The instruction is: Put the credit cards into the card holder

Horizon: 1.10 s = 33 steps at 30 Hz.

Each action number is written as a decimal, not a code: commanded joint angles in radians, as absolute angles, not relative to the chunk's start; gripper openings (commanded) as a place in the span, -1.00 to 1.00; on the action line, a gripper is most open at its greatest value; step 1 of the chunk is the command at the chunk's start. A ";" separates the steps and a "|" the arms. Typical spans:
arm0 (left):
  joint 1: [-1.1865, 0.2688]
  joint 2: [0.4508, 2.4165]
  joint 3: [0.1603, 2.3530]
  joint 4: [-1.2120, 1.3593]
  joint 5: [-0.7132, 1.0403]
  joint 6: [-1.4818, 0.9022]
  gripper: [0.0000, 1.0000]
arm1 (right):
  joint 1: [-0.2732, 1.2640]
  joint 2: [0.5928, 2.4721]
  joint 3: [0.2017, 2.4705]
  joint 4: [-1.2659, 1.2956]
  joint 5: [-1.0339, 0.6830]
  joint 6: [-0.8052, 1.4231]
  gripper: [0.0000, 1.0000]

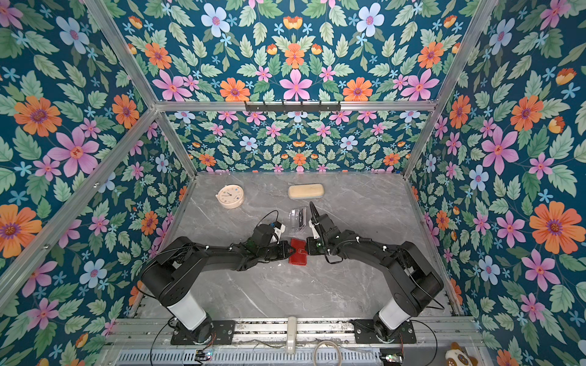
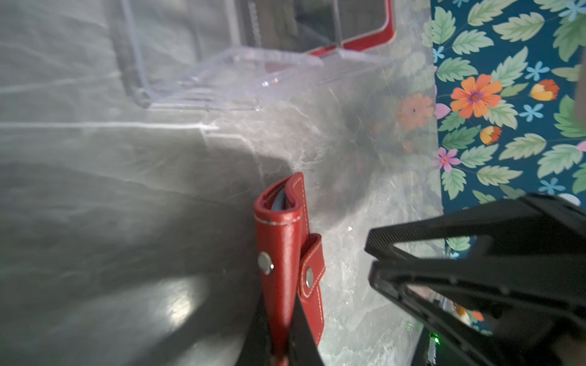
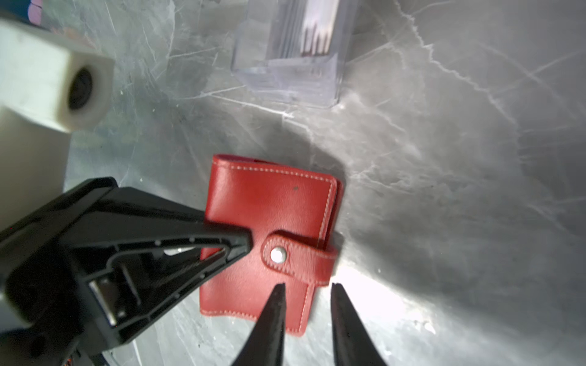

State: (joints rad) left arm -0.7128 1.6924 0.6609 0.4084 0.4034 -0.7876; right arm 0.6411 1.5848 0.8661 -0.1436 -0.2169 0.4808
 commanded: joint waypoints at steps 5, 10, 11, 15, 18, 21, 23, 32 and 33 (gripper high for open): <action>-0.722 1.684 0.664 0.368 0.350 -0.828 -0.88 | 0.688 1.633 0.918 -0.177 -0.195 0.471 -0.25; -0.728 1.684 0.663 0.373 0.351 -0.834 -0.89 | 0.709 1.709 0.959 -0.182 -0.191 0.478 -0.20; -0.729 1.685 0.663 0.372 0.353 -0.834 -0.89 | 0.712 1.718 0.965 -0.184 -0.187 0.479 -0.20; -0.730 1.683 0.663 0.373 0.354 -0.835 -0.89 | 0.723 1.746 0.991 -0.204 -0.163 0.477 -0.19; -0.730 1.684 0.664 0.376 0.360 -0.835 -0.89 | 0.729 1.772 1.015 -0.235 -0.136 0.472 -0.19; -0.730 1.687 0.662 0.378 0.362 -0.835 -0.90 | 0.747 1.797 1.043 -0.282 -0.082 0.458 -0.19; -0.730 1.688 0.661 0.378 0.362 -0.835 -0.90 | 0.764 1.814 1.069 -0.329 -0.024 0.453 -0.21; -0.732 1.688 0.653 0.372 0.356 -0.830 -0.90 | 0.775 1.809 1.094 -0.379 0.095 0.490 -0.64; -0.732 1.687 0.653 0.371 0.356 -0.829 -0.90 | 0.774 1.805 1.091 -0.375 0.098 0.493 -0.68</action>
State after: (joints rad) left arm -0.7307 1.6886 0.6567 0.3893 0.3405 -0.8375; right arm 0.7780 1.8099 1.0992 -0.3325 -0.0029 0.4648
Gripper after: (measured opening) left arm 0.089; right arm 0.175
